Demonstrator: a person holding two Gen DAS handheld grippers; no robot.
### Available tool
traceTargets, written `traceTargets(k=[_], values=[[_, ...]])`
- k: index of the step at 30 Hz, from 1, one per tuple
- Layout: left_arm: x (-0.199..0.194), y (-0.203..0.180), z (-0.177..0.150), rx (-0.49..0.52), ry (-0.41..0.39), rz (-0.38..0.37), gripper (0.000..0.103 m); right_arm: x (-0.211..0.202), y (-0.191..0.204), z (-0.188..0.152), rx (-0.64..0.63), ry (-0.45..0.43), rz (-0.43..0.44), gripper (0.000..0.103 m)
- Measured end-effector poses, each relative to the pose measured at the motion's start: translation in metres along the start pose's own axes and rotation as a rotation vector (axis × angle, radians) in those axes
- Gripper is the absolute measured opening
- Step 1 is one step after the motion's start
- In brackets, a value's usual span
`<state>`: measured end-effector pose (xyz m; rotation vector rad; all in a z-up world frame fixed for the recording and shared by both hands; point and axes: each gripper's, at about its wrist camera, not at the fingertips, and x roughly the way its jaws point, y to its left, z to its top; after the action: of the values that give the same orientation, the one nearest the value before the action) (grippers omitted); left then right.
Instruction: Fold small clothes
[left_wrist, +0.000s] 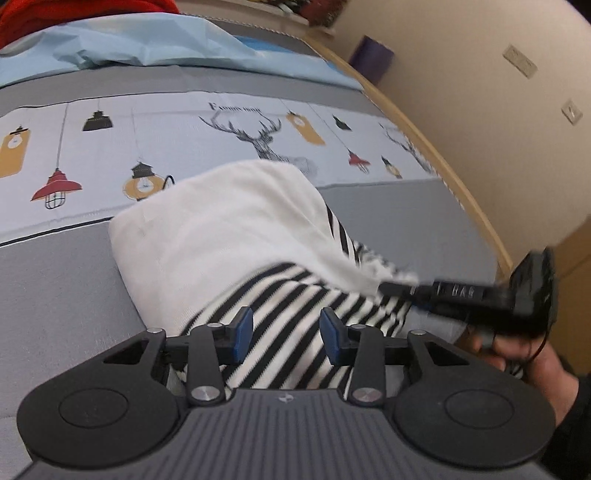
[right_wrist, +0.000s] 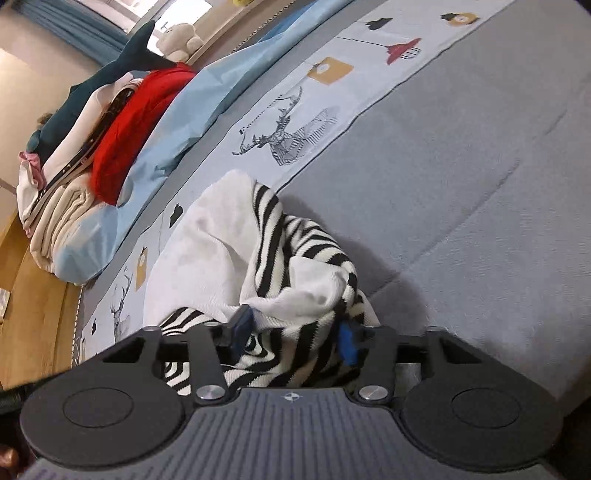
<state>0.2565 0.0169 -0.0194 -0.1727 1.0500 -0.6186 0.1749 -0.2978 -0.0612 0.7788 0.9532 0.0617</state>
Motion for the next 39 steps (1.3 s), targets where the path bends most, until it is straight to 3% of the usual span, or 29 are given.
traceTargets(k=[1,4,6,10,12,15,18,21,23,25,26,28,30,34,37,39], values=[[0.0,-0.002,-0.001,0.015,0.003,-0.008,0.042,-0.003,0.003,0.001,-0.02,-0.013,0.005,0.02],[0.0,-0.009,-0.005,0.051,0.031,-0.08,0.042,-0.034,0.014,0.0,-0.062,-0.16,0.049,0.016],[0.015,-0.014,-0.012,0.096,0.114,-0.111,0.042,-0.045,0.007,-0.001,-0.001,-0.181,0.071,0.015],[0.069,-0.025,-0.041,0.232,0.3,-0.046,0.038,-0.018,-0.03,-0.002,0.139,-0.026,-0.133,0.016],[0.081,-0.027,-0.05,0.291,0.297,-0.026,0.039,-0.004,-0.037,-0.003,0.144,0.029,-0.206,0.018],[0.086,-0.016,-0.05,0.242,0.266,-0.054,0.039,-0.004,-0.018,0.002,0.023,0.039,-0.255,0.026],[0.084,-0.016,-0.053,0.289,0.254,-0.053,0.039,-0.024,0.013,0.012,-0.163,-0.065,-0.339,0.031],[0.078,-0.017,-0.057,0.335,0.248,-0.051,0.039,-0.036,0.036,0.027,-0.305,-0.117,-0.252,0.031],[0.074,-0.014,-0.055,0.321,0.248,-0.06,0.039,-0.028,0.05,0.03,-0.391,-0.033,-0.133,0.031],[0.062,-0.015,-0.052,0.311,0.234,-0.075,0.039,-0.004,0.053,0.024,-0.469,0.169,0.004,0.028],[0.052,-0.012,-0.05,0.302,0.209,-0.087,0.039,0.008,0.053,0.018,-0.522,0.235,0.002,0.027],[0.034,-0.008,-0.048,0.291,0.17,-0.121,0.039,0.031,0.046,0.002,-0.662,0.289,-0.166,0.022],[0.028,-0.004,-0.054,0.312,0.185,-0.139,0.039,0.045,0.031,0.0,-0.655,0.325,-0.223,0.015],[0.061,-0.007,-0.079,0.439,0.358,-0.016,0.038,0.047,0.022,0.013,-0.607,0.313,-0.236,0.012],[0.06,-0.002,-0.077,0.426,0.362,-0.023,0.039,0.049,0.025,0.013,-0.646,0.316,-0.248,0.012],[0.052,-0.001,-0.077,0.418,0.355,-0.027,0.039,0.046,0.037,0.017,-0.668,0.263,-0.243,0.014]])
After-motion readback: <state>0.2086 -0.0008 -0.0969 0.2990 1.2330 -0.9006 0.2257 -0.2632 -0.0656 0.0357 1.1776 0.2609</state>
